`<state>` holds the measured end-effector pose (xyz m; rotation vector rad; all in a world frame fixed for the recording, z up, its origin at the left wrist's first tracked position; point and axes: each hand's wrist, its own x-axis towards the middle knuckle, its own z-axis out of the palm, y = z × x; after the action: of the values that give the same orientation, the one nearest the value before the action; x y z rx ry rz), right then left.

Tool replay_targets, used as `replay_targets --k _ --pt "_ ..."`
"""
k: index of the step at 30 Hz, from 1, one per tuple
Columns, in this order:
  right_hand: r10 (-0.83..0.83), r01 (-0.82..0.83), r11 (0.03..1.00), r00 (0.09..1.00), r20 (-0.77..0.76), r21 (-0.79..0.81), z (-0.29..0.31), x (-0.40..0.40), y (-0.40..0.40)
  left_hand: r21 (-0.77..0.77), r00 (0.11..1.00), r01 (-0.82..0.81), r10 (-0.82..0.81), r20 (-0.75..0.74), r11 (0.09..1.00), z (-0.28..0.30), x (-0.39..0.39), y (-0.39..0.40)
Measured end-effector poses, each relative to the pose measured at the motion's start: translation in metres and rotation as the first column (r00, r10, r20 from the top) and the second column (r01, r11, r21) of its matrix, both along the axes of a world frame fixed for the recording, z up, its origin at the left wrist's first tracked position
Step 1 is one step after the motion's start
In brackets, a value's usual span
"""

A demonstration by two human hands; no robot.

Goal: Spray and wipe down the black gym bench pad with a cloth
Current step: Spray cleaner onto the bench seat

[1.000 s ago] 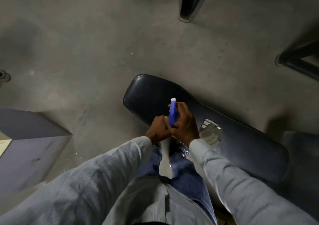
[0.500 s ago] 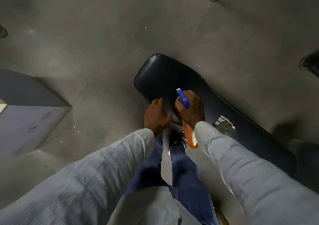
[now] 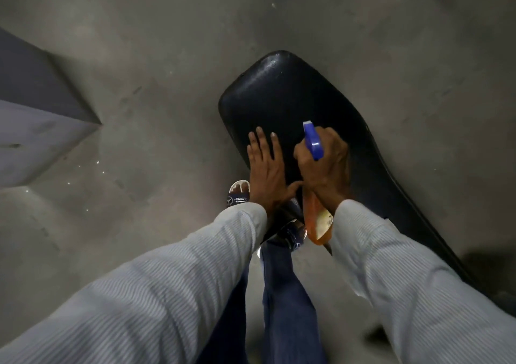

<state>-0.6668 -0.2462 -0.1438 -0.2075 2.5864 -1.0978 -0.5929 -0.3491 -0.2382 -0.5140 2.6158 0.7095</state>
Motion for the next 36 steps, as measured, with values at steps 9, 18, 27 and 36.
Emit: replay_targets --k 9,18,27,36 --pt "0.032 -0.032 0.999 0.999 -0.006 -0.002 -0.005 -0.009 0.001 0.032 0.999 -0.049 0.050 -0.021 0.998 -0.011 0.001 0.004" --pt "-0.018 0.023 0.997 0.997 0.070 -0.069 -0.008 -0.017 -0.001 0.004 0.980 -0.044 0.042 0.195 0.999 0.002 -0.014 0.006" --pt "0.143 -0.124 0.984 0.978 0.150 -0.125 -0.012 -0.017 -0.015 -0.036 0.966 -0.078 0.084 0.246 0.996 0.004 -0.020 0.010" --pt "0.161 -0.138 0.982 0.968 0.190 -0.130 -0.012 -0.017 -0.001 -0.016 0.952 -0.094 0.095 0.291 0.995 0.005 -0.025 0.008"
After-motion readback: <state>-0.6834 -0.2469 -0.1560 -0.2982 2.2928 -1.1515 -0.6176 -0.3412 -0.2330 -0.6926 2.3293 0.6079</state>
